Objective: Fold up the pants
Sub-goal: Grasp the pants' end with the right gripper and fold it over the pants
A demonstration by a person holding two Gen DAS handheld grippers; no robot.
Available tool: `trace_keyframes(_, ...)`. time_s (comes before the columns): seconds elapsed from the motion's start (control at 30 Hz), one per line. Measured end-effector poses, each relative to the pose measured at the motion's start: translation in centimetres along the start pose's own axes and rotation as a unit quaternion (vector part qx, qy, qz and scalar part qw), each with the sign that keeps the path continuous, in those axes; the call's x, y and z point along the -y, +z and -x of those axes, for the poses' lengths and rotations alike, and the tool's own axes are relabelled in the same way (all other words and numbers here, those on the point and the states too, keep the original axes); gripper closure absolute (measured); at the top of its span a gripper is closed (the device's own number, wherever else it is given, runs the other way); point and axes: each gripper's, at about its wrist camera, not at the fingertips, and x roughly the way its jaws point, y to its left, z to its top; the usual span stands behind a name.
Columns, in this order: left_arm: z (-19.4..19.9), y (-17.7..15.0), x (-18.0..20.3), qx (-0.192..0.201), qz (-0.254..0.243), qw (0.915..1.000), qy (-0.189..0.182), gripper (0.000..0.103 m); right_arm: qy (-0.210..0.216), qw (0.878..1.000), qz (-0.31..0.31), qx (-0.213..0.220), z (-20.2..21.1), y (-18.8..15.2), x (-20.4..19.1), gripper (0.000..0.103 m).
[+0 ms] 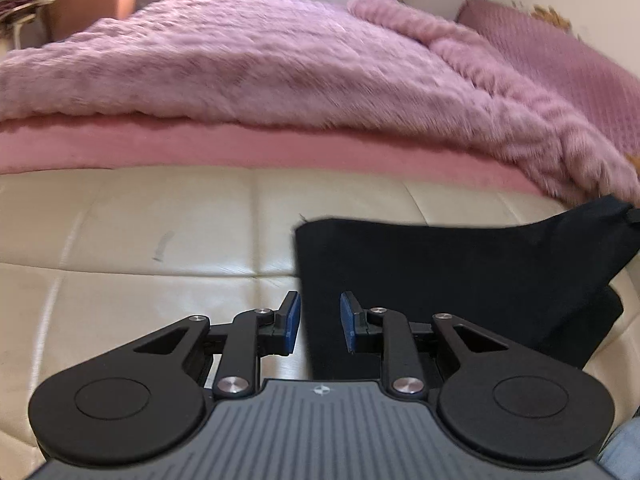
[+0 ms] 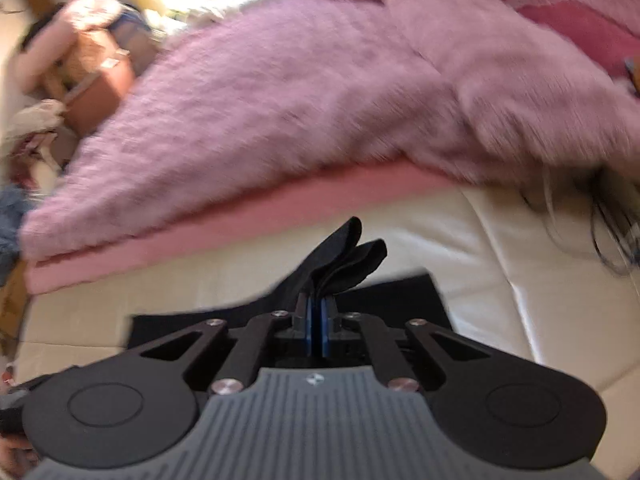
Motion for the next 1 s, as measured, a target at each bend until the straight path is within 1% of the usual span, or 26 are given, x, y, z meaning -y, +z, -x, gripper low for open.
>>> trace_keyframes(0.13, -2.7, -0.7, 1.2, -0.033, -0.021, 0.9992, 0.011, 0.077, -0.033, 0.999, -0.033, -0.027, -4.1, -1.6, 4.5, 0.103)
trace_keyframes(0.27, -4.2, -1.6, 1.4, -0.056, -0.027, 0.9979, 0.019, 0.077, -0.043, 0.996, -0.063, -0.047, -6.8, -3.0, 7.4, 0.103)
trace_keyframes(0.4, -4.6, -1.9, 1.5, -0.058, -0.036, 0.9974, 0.023, 0.077, -0.049, 0.995, -0.062, -0.060, -8.3, -3.7, 7.9, 0.103)
trace_keyframes(0.43, -4.6, -1.9, 1.4, -0.059, -0.036, 0.9974, 0.022, 0.077, -0.052, 0.995, -0.057, -0.059, -8.6, -3.7, 7.2, 0.103)
trace_keyframes(0.5, -4.6, -1.9, 1.3, -0.059, -0.032, 0.9975, 0.020, 0.077, -0.054, 0.997, -0.024, -0.043, -7.5, -3.2, 5.7, 0.103)
trace_keyframes(0.53, -4.5, -1.9, 1.2, -0.058, -0.030, 0.9977, 0.020, 0.077, -0.043, 0.999, -0.003, -0.020, -6.3, -2.9, 4.5, 0.103)
trace_keyframes(0.6, -4.5, -2.0, 1.1, -0.054, -0.025, 0.9980, 0.019, 0.077, 0.005, 0.998, 0.041, 0.054, -3.3, -2.5, 2.2, 0.103)
trace_keyframes(0.63, -4.6, -2.0, 1.1, -0.052, -0.023, 0.9982, 0.018, 0.077, 0.011, 0.996, 0.055, 0.076, -2.5, -2.6, 1.7, 0.103)
trace_keyframes(0.67, -4.6, -2.1, 1.1, -0.050, -0.023, 0.9983, 0.018, 0.077, -0.015, 0.994, 0.070, 0.080, -2.7, -2.7, 1.5, 0.103)
trace_keyframes(0.7, -4.6, -2.2, 1.2, -0.049, -0.025, 0.9983, 0.019, 0.077, -0.051, 0.994, 0.075, 0.059, -3.9, -3.0, 1.8, 0.103)
trace_keyframes(0.73, -4.6, -2.2, 1.3, -0.049, -0.027, 0.9983, 0.020, 0.077, -0.071, 0.995, 0.066, 0.034, -5.3, -3.4, 2.6, 0.103)
trace_keyframes(0.77, -4.6, -2.2, 1.3, -0.049, -0.027, 0.9982, 0.021, 0.077, -0.077, 0.996, 0.047, 0.006, -7.0, -4.0, 3.8, 0.103)
trace_keyframes(0.8, -4.6, -2.2, 1.3, -0.049, -0.024, 0.9983, 0.021, 0.077, -0.080, 0.996, 0.037, -0.005, -7.9, -4.5, 4.6, 0.103)
trace_keyframes(0.83, -4.6, -2.2, 1.3, -0.050, -0.022, 0.9983, 0.022, 0.077, -0.084, 0.996, 0.032, -0.011, -8.6, -5.0, 5.1, 0.103)
trace_keyframes(0.9, -4.6, -2.2, 1.3, -0.051, -0.023, 0.9982, 0.023, 0.077, -0.091, 0.995, 0.026, -0.008, -9.4, -5.5, 5.8, 0.103)
trace_keyframes(1.0, -4.5, -2.2, 1.2, -0.049, -0.023, 0.9983, 0.024, 0.077, -0.138, 0.990, 0.031, -0.007, -9.7, -5.4, 6.3, 0.103)
